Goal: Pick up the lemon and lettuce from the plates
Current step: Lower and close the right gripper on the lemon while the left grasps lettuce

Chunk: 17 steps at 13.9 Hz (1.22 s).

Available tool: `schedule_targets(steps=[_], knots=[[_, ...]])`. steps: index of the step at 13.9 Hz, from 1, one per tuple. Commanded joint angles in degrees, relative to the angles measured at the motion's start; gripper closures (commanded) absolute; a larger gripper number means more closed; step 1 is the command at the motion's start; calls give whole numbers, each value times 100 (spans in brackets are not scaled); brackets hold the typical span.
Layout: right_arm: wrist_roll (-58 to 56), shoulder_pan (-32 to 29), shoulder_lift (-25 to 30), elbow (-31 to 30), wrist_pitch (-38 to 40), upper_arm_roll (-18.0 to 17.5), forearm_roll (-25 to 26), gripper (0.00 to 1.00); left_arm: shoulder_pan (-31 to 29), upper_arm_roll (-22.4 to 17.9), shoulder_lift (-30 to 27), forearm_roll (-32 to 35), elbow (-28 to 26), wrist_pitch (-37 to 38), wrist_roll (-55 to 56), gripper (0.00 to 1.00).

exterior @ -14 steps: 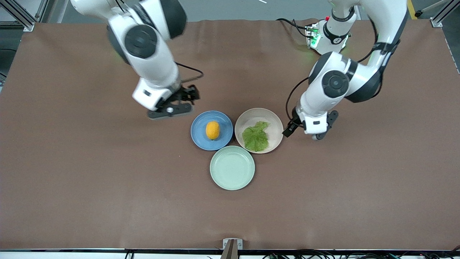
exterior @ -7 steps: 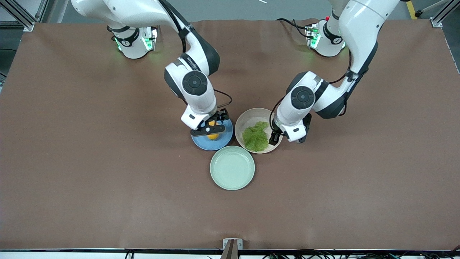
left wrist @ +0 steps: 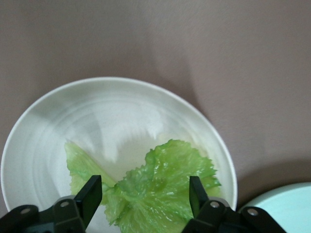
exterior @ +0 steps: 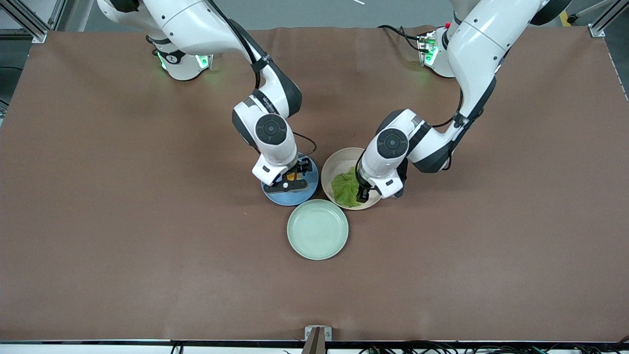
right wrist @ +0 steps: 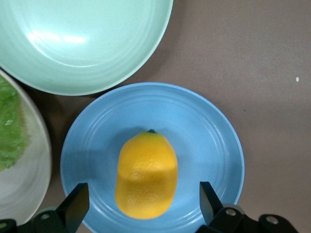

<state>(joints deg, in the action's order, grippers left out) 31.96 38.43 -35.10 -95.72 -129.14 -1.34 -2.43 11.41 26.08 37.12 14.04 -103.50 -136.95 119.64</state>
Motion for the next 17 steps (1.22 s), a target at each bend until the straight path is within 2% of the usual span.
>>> schedule_targets(steps=[1, 3, 7, 8, 11, 13, 14, 15, 17], knots=[[48, 59, -128, -78, -277, -24, -82, 0, 98, -6, 155, 134, 137, 19, 217, 25], [48, 147, -207, -78, -401, -24, -82, 0, 133, -6, 199, 134, 128, 19, 235, 31], [30, 69, -234, -166, -436, -24, -73, 0, 116, -24, 261, 125, 137, 19, 235, 60], [13, 51, -234, -175, -428, -24, -73, 7, 116, -24, 279, 125, 137, 19, 235, 68], [-14, 60, -243, -175, -428, -24, -73, 42, 98, -24, 191, 143, 137, 89, 173, 97], [-23, 51, -243, -175, -419, -24, -73, 65, 37, -24, 60, 213, 137, 159, 164, 100], [-23, 60, -243, -166, -419, -24, -73, 74, 19, -33, -72, 326, 145, 290, 147, 100], [-23, 68, -234, -166, -419, -24, -73, 80, -7, -24, -212, 441, 146, 422, 95, 100], [-49, 42, 2, -157, -218, -7, -73, 83, -112, -24, -555, 512, 146, 738, -142, 100]])
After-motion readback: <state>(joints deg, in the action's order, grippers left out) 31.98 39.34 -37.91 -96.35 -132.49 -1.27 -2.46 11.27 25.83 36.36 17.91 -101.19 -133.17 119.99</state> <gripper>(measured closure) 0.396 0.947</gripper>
